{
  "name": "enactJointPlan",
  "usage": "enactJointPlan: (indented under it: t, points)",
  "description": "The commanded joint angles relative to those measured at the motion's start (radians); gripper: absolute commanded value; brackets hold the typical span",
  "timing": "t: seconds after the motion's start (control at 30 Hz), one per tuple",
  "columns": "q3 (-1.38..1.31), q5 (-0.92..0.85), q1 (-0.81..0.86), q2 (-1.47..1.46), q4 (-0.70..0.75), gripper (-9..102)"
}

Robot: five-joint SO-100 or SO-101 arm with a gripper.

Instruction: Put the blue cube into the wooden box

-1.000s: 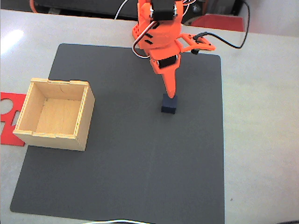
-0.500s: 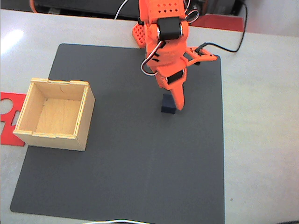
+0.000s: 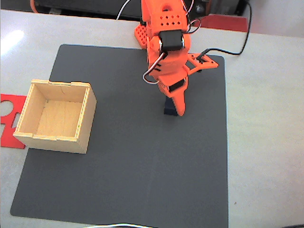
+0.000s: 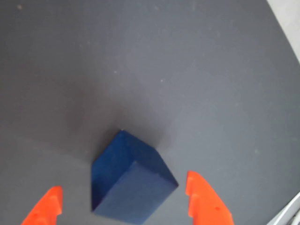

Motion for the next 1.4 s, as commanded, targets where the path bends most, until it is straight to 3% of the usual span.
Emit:
enactJointPlan:
  t: [0.0, 0.17, 0.37, 0.63, 0.9, 1.1, 1.37]
  points:
    - [-0.003, -0.005, 0.000, -0.023, -0.015, 33]
    - [-0.003, 0.000, 0.000, -0.071, -0.049, 26]
    - [-0.006, 0.006, 0.000, -0.091, -0.069, 1]
    - [-0.112, 0.012, 0.034, -0.012, 0.034, 0]
    - [-0.508, -0.051, 0.253, 0.121, 0.239, 0]
    - [-0.551, -0.149, 0.459, 0.272, 0.192, 0]
    - [-0.543, -0.149, 0.649, 0.276, 0.055, 0]
